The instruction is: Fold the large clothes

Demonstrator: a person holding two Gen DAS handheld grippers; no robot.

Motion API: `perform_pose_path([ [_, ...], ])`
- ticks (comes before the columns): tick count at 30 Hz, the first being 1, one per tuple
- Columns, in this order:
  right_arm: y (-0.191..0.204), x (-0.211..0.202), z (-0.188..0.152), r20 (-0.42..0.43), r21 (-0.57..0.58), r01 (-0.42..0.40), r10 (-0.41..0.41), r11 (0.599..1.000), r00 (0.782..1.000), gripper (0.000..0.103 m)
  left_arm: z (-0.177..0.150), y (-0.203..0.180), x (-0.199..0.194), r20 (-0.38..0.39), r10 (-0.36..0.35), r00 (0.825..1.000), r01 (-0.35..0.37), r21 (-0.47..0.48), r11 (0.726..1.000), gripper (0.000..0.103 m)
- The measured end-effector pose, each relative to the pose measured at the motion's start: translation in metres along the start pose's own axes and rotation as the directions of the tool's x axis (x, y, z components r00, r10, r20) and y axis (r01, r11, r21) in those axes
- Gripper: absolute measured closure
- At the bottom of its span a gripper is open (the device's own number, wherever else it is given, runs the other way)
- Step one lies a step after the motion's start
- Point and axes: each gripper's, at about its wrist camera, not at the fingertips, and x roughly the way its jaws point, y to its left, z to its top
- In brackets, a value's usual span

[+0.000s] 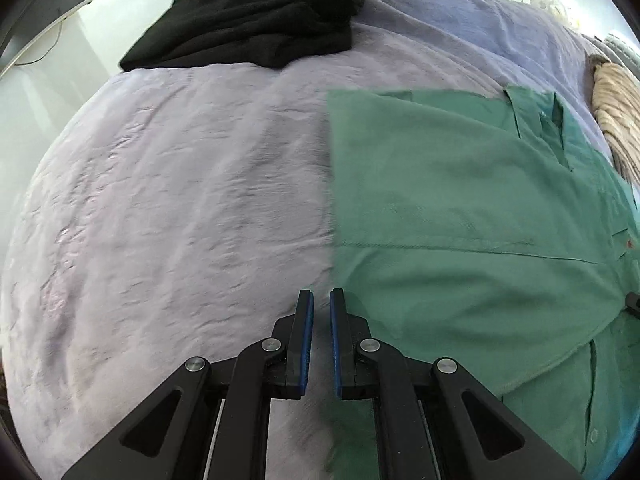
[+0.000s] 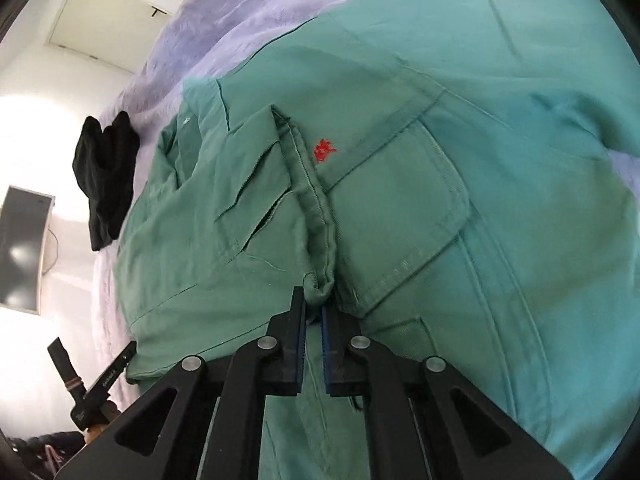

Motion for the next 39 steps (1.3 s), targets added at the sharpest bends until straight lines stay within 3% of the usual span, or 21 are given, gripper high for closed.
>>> perform_pose_path([
  [4,-0.001,-0.005,0.001,-0.025,-0.003,-0.003,0.003,1.000,1.000,0.092,-0.010,0.014,-0.023,-0.012,-0.076,0.997,0.076,-0.042,0.996,0.093],
  [7,-0.005,-0.008,-0.001,-0.039,0.005,-0.006,0.007,1.000,0.999,0.091,-0.018,0.005,-0.031,-0.017,-0.111,0.994,0.111,0.002,0.994,0.093],
  [11,-0.004,-0.010,-0.005,-0.052,-0.002,0.003,-0.003,1.000,0.999,0.091,-0.026,-0.011,-0.018,-0.042,-0.075,0.996,0.077,0.046,0.996,0.093],
  [13,-0.006,-0.013,-0.010,-0.060,-0.005,0.008,-0.008,1.000,0.998,0.090,-0.037,-0.013,-0.007,-0.059,-0.004,0.998,0.008,0.075,0.997,0.093],
  [17,-0.012,-0.022,-0.022,-0.083,0.005,0.008,-0.008,1.000,0.996,0.088,-0.046,-0.011,-0.018,-0.057,0.039,0.998,-0.034,0.088,0.996,0.093],
  [20,-0.019,-0.033,-0.031,-0.088,0.013,-0.007,0.008,1.000,0.996,0.077,-0.049,-0.012,-0.030,-0.075,0.062,0.995,-0.055,0.087,0.995,0.093],
  [22,-0.023,-0.043,-0.038,-0.091,0.025,-0.027,0.029,0.999,0.995,0.056,-0.051,-0.018,-0.041,-0.079,0.047,0.996,-0.041,0.077,0.996,0.093],
  [25,-0.024,-0.058,-0.048,-0.086,0.008,-0.035,0.035,0.999,0.996,0.039,-0.056,-0.038,-0.053,-0.089,0.025,0.996,-0.018,0.080,0.997,0.093],
  [29,-0.029,-0.074,-0.057,-0.089,-0.009,-0.052,0.051,0.999,0.995,0.030,-0.065,-0.081,-0.059,-0.122,-0.037,0.992,0.049,0.092,0.995,0.093],
  [39,-0.085,-0.113,-0.049,-0.044,0.067,-0.064,0.067,0.996,0.997,0.030,-0.088,-0.184,-0.054,-0.196,-0.094,0.976,0.125,0.150,0.981,0.093],
])
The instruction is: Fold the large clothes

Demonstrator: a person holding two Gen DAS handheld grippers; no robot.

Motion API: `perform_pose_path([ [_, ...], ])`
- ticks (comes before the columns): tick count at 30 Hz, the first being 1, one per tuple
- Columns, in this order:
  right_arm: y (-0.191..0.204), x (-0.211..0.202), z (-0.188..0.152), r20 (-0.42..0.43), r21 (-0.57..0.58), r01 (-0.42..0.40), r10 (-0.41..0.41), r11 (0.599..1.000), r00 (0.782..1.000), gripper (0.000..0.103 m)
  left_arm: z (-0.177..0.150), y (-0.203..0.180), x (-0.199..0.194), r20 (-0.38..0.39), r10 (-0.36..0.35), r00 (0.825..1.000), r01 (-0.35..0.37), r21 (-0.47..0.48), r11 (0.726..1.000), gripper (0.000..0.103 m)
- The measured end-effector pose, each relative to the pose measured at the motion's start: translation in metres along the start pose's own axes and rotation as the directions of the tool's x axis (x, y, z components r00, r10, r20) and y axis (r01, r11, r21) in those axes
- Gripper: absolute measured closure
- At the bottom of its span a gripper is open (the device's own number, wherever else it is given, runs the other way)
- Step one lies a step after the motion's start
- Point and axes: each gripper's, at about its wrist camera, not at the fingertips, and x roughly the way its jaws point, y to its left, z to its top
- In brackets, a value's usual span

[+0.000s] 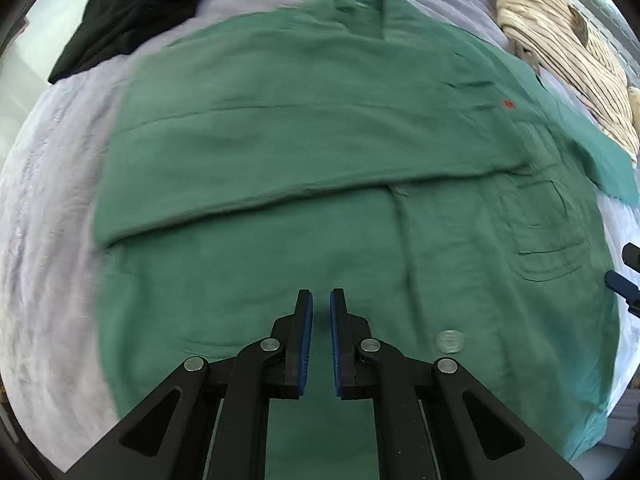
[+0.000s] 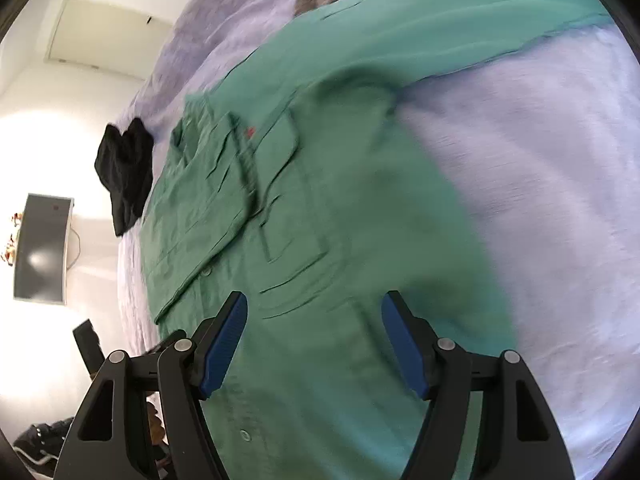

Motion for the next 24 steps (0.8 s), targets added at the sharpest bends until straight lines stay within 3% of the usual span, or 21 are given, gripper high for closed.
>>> perform_pose_path([
  [1,-0.005,-0.003,0.002,0.004,0.005,0.001,-0.001,1.000,1.000,0.028,0.001,-0.008,0.002,-0.006,-0.010,1.000,0.010,-0.005,1.000,0.093],
  [2,-0.013,-0.009,0.005,0.011,0.017,-0.001,0.001,1.000,1.000,0.027,0.002,-0.016,0.003,-0.008,-0.008,1.000,0.008,-0.004,1.000,0.074],
  [3,-0.020,-0.012,0.007,0.016,0.028,-0.004,0.003,1.000,1.000,0.023,0.003,-0.024,0.002,-0.009,-0.006,1.000,0.006,-0.002,1.000,0.045],
  [4,-0.027,-0.016,0.009,0.022,0.038,-0.007,0.006,0.999,1.000,0.019,0.003,-0.030,0.002,-0.008,0.004,1.000,-0.004,-0.009,1.000,0.001],
  [6,-0.042,-0.025,0.015,0.041,0.063,-0.015,0.012,0.998,0.999,0.019,0.007,-0.045,-0.003,0.037,0.017,0.999,-0.016,-0.024,1.000,0.001],
  [15,-0.102,-0.059,0.043,0.144,0.148,-0.038,0.017,0.988,0.989,0.017,0.026,-0.106,0.008,0.000,-0.005,1.000,0.005,0.050,0.999,0.001],
  [18,-0.122,-0.071,0.054,0.198,0.186,-0.063,0.026,0.980,0.980,0.016,0.026,-0.119,0.016,-0.035,-0.037,0.999,0.039,0.054,0.998,0.001],
  [24,-0.170,-0.092,0.089,0.292,0.287,-0.120,0.032,0.951,0.956,0.016,0.034,-0.154,0.017,-0.012,-0.055,0.998,0.055,0.091,0.994,0.001],
])
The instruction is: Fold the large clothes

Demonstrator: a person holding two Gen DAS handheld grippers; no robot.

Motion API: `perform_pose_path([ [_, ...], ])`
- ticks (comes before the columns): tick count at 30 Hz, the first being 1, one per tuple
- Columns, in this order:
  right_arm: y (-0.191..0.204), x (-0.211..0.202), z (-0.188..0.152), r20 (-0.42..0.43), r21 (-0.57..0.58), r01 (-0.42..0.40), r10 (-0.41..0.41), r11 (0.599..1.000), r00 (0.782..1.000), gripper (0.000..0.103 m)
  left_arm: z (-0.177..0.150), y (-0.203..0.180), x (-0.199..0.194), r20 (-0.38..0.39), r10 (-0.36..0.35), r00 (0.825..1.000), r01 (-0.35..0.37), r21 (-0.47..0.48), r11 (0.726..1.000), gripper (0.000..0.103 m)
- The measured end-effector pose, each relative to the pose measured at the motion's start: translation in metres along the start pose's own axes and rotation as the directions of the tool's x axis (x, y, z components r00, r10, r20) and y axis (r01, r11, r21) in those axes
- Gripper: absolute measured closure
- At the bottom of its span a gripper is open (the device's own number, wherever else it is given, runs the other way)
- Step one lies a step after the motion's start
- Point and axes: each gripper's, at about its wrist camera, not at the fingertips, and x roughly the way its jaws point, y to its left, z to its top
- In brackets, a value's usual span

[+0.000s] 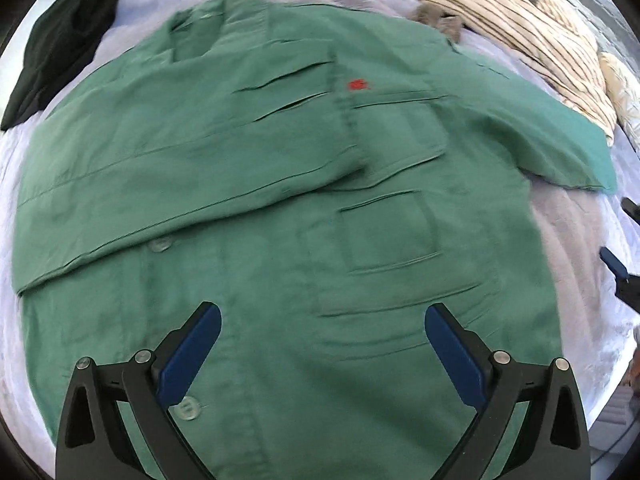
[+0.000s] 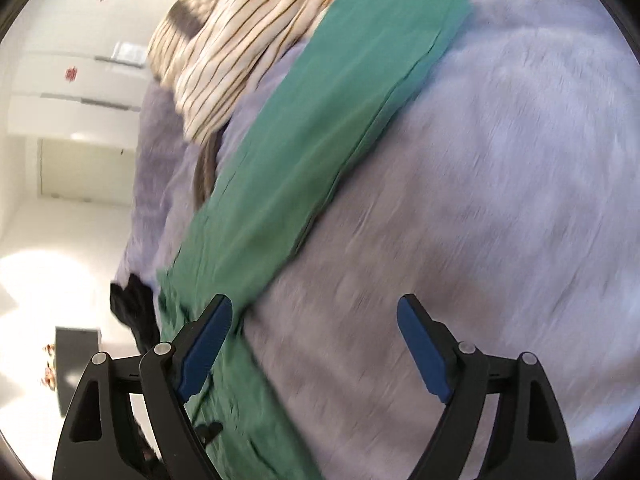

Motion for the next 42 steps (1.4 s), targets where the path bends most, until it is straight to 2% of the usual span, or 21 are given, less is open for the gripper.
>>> perform_pose_path([
  [3,-0.015,0.004,0.033,-0.008,0.049,0.003,-0.003,0.999,1.000,0.016,0.007,-0.016,0.002,0.014,0.000,1.000,0.000,0.025,1.000,0.001],
  [11,-0.038,0.028,0.102,0.096,0.185,-0.128,0.111,0.975,0.989,0.016,0.025,-0.040,0.012,0.012,-0.013,1.000,0.013,0.039,0.999,0.001],
  [17,-0.040,0.040,0.130,0.144,0.276,-0.196,0.161,0.941,0.976,0.019,0.046,-0.056,0.022,0.028,-0.014,1.000,0.013,0.037,0.999,0.001],
  [18,-0.041,0.041,0.133,0.147,0.302,-0.208,0.170,0.930,0.974,0.033,0.048,-0.055,0.022,0.031,-0.015,0.999,0.014,0.036,0.999,0.001],
  [19,-0.042,0.043,0.135,0.139,0.323,-0.213,0.176,0.922,0.974,0.071,0.049,-0.054,0.022,0.033,-0.016,0.999,0.015,0.034,0.999,0.001],
  [20,-0.044,0.046,0.137,0.120,0.347,-0.202,0.170,0.916,0.978,0.093,0.050,-0.052,0.021,0.036,-0.017,0.999,0.016,0.030,0.999,0.001],
  [21,-0.046,0.048,0.137,0.111,0.365,-0.204,0.174,0.909,0.978,0.098,0.050,-0.048,0.020,0.039,-0.017,0.999,0.016,0.026,1.000,0.001],
  [23,-0.042,0.046,0.136,0.131,0.365,-0.218,0.182,0.905,0.975,0.098,0.051,-0.041,0.018,0.051,-0.017,0.999,0.016,0.015,1.000,0.001],
  [25,-0.027,0.041,0.136,0.145,0.308,-0.249,0.214,0.918,0.966,0.098,0.051,-0.033,0.015,0.063,-0.015,0.998,0.014,0.008,1.000,0.001],
  [28,0.012,0.037,0.132,0.123,0.198,-0.291,0.271,0.936,0.955,0.099,0.052,-0.017,0.012,0.087,-0.002,0.996,0.002,-0.005,1.000,0.001],
  [31,0.078,0.042,0.120,0.061,0.020,-0.297,0.295,0.955,0.953,0.099,0.055,0.004,0.009,0.099,0.002,0.995,0.002,-0.042,0.999,0.001],
  [34,0.139,0.055,0.096,-0.011,-0.137,-0.304,0.305,0.943,0.952,0.099,0.055,0.030,-0.001,0.133,0.013,0.991,-0.003,-0.074,0.997,0.001],
  [35,0.165,0.062,0.084,-0.041,-0.203,-0.303,0.301,0.931,0.953,0.099,0.056,0.041,-0.005,0.153,0.026,0.988,-0.013,-0.084,0.996,0.001],
  [37,0.220,0.080,0.049,-0.111,-0.367,-0.291,0.269,0.883,0.957,0.098,0.057,0.060,-0.010,0.180,0.051,0.982,-0.033,-0.101,0.994,0.001],
  [40,0.283,0.118,-0.018,-0.205,-0.579,-0.254,0.163,0.775,0.965,0.099,0.058,0.095,-0.018,0.207,0.091,0.974,-0.061,-0.146,0.987,0.001],
  [42,0.305,0.151,-0.066,-0.272,-0.647,-0.246,0.083,0.721,0.959,0.099,0.056,0.119,-0.022,0.221,0.114,0.969,-0.075,-0.177,0.981,0.001],
])
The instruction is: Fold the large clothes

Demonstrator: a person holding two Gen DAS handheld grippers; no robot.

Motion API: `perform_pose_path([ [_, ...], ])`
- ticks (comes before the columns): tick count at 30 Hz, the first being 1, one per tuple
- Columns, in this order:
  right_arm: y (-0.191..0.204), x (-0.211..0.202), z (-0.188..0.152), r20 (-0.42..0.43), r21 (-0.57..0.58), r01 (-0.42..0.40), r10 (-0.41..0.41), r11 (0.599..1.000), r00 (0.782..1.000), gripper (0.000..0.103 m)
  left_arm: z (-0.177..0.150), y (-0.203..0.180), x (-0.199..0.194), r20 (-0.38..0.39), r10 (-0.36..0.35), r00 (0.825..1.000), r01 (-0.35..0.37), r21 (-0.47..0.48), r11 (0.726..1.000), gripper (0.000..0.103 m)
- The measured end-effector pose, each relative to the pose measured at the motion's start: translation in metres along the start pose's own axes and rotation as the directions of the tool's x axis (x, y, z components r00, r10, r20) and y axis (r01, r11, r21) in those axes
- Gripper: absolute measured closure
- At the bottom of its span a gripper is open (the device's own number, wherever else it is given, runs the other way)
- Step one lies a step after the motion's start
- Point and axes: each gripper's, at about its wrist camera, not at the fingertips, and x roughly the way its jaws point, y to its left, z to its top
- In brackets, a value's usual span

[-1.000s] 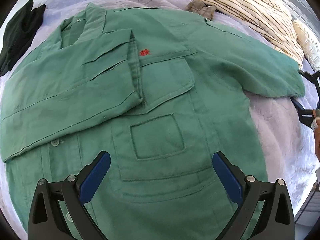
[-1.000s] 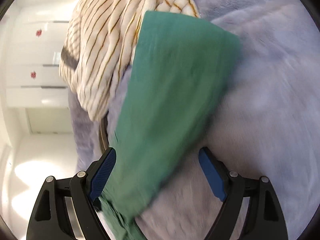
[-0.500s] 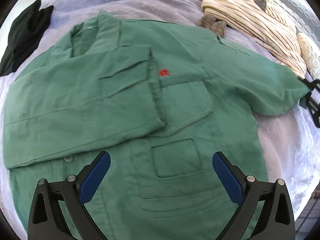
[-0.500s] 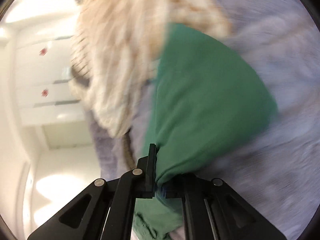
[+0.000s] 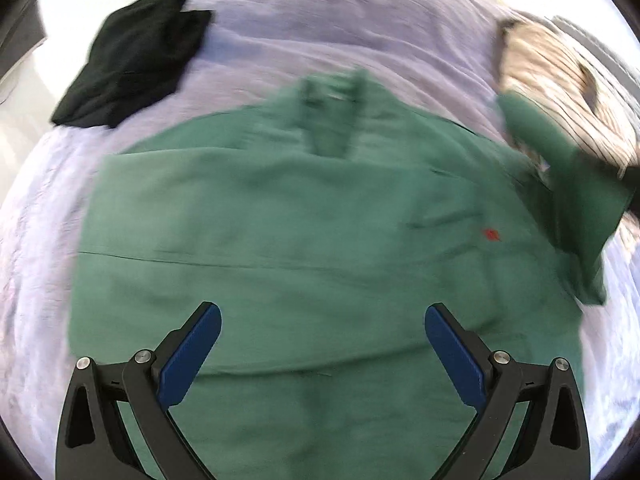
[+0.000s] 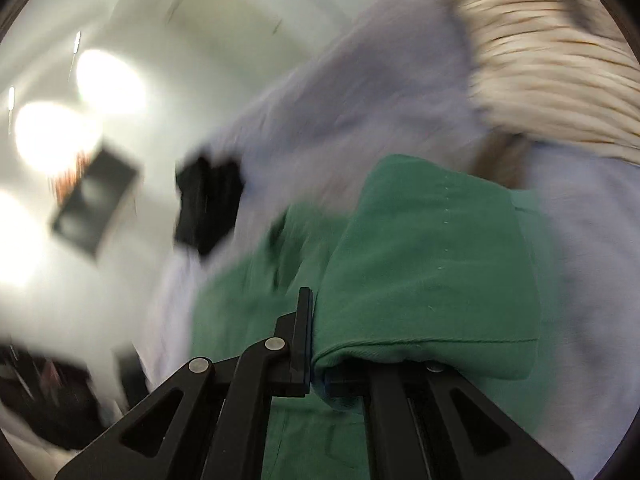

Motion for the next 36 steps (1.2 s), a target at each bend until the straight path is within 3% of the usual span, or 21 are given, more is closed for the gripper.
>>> perform_pose_path([
  [4,0.034,0.094,-0.051,-0.204,-0.056,0.072,-0.082,0.996,0.975,0.098,-0.003,0.040,0.006,-0.001,0.043,0.999,-0.043,-0.042,0.998,0.001],
  [6,0.026,0.124,-0.078,-0.268,-0.045,0.164,-0.170,0.986,0.948,0.094,-0.007,0.053,0.012,-0.014,0.043,0.999,-0.043,-0.047,0.998,0.001],
  [7,0.020,0.127,-0.084,-0.275,-0.023,0.182,-0.181,0.983,0.944,0.093,-0.009,0.058,0.012,-0.015,0.041,0.999,-0.042,-0.046,0.998,0.001],
  [8,0.012,0.125,-0.088,-0.262,0.055,0.161,-0.141,0.985,0.955,0.091,-0.012,0.064,0.013,-0.013,0.037,0.999,-0.037,-0.045,0.998,0.001],
  [9,0.008,0.121,-0.091,-0.253,0.101,0.141,-0.112,0.985,0.961,0.082,-0.013,0.065,0.013,-0.012,0.035,0.999,-0.035,-0.044,0.998,0.001],
  [10,0.003,0.113,-0.093,-0.245,0.166,0.116,-0.073,0.979,0.967,0.062,-0.015,0.069,0.013,-0.012,0.033,0.999,-0.033,-0.044,0.998,0.001],
  [12,-0.003,0.088,-0.097,-0.170,0.257,0.086,-0.042,0.963,0.985,0.039,-0.017,0.075,0.014,-0.015,0.018,1.000,-0.019,-0.054,0.998,0.001],
  [14,-0.009,0.068,-0.096,-0.099,0.307,0.105,-0.078,0.946,0.992,0.039,-0.021,0.081,0.010,-0.011,0.005,1.000,-0.006,-0.069,0.998,0.001],
  [15,-0.013,0.059,-0.095,-0.076,0.339,0.127,-0.108,0.932,0.991,0.046,-0.023,0.082,0.007,-0.008,0.003,1.000,-0.003,-0.072,0.997,0.001],
  [16,-0.015,0.055,-0.092,-0.060,0.359,0.137,-0.124,0.923,0.990,0.082,-0.023,0.084,0.005,-0.005,0.001,1.000,-0.001,-0.075,0.997,0.001],
  [17,-0.016,0.054,-0.090,-0.062,0.363,0.154,-0.141,0.919,0.988,0.092,-0.024,0.086,0.003,-0.002,0.002,1.000,-0.003,-0.077,0.997,0.001],
  [19,-0.008,0.052,-0.080,-0.047,0.326,0.162,-0.155,0.932,0.987,0.092,-0.026,0.094,-0.002,0.006,0.009,1.000,-0.008,-0.086,0.996,0.001],
  [22,0.038,0.061,-0.064,-0.037,0.130,0.168,-0.165,0.977,0.986,0.092,-0.030,0.110,-0.008,0.012,0.032,0.999,-0.030,-0.107,0.994,0.001],
  [25,0.092,0.102,-0.066,-0.109,-0.090,0.192,-0.201,0.977,0.973,0.084,-0.036,0.124,-0.009,-0.001,0.065,0.998,-0.064,-0.123,0.990,0.001],
  [26,0.110,0.121,-0.075,-0.160,-0.168,0.212,-0.239,0.963,0.958,0.079,-0.038,0.129,-0.009,-0.009,0.074,0.997,-0.075,-0.132,0.988,0.001],
  [28,0.123,0.139,-0.088,-0.225,-0.237,0.210,-0.264,0.948,0.938,0.047,-0.040,0.135,-0.010,-0.013,0.082,0.997,-0.083,-0.142,0.986,0.001],
  [32,0.129,0.138,-0.112,-0.290,-0.219,0.135,-0.197,0.966,0.937,0.042,-0.039,0.137,-0.010,-0.016,0.070,0.997,-0.072,-0.144,0.987,0.001],
  [36,0.086,0.096,-0.124,-0.288,-0.065,0.141,-0.153,0.988,0.945,0.041,-0.030,0.125,-0.005,-0.024,-0.017,1.000,0.013,-0.150,0.989,0.001],
])
